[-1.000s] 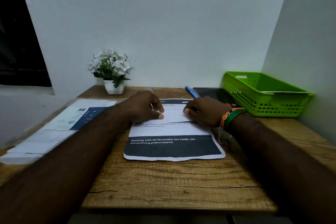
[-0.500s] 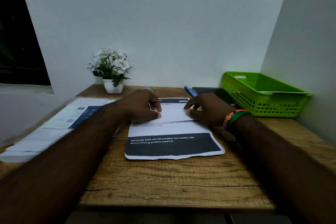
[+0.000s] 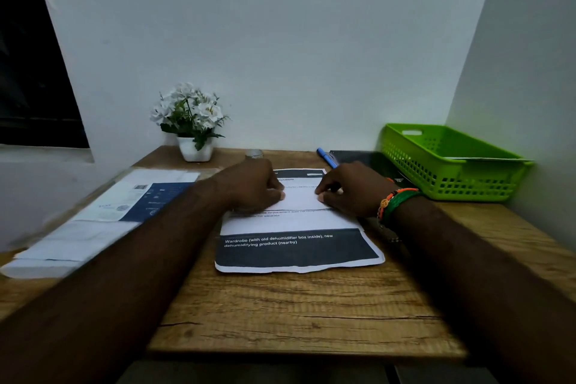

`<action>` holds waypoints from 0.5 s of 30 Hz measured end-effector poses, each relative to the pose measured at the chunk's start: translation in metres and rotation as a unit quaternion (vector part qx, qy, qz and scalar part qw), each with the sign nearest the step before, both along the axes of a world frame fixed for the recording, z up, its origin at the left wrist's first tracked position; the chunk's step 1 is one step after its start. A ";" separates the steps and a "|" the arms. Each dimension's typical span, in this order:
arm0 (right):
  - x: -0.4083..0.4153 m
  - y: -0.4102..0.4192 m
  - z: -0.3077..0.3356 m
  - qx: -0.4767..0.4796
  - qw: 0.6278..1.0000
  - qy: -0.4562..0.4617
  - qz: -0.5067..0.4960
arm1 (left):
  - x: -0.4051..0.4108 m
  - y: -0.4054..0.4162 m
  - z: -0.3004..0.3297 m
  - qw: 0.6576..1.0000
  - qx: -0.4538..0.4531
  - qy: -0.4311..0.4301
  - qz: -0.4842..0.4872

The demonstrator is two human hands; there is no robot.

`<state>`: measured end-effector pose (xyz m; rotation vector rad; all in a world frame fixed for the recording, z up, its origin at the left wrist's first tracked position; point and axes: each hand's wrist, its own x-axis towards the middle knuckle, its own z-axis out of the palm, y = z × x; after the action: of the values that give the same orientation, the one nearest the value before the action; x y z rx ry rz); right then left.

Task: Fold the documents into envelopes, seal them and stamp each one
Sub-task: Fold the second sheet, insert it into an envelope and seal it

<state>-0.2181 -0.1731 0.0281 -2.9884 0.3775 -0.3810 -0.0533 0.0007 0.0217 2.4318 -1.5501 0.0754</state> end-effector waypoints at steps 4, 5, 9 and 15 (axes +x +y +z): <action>0.000 -0.001 -0.002 0.010 1.000 -0.002 -0.007 | 0.015 0.012 0.010 0.997 -0.001 -0.014 0.073; 0.000 -0.001 -0.002 0.011 1.000 -0.001 -0.007 | 0.019 0.014 0.011 0.995 0.002 -0.018 0.094; 0.000 -0.002 -0.001 0.012 1.000 -0.004 -0.007 | 0.016 0.016 0.013 0.985 -0.016 -0.086 0.151; 0.000 -0.005 -0.002 0.009 1.000 -0.006 -0.010 | 0.007 0.003 -0.004 0.995 0.070 -0.042 0.064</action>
<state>-0.2176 -0.1782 0.0259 -2.9654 0.4068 -0.3964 -0.0459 0.0038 0.0181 2.6679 -1.4786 0.0956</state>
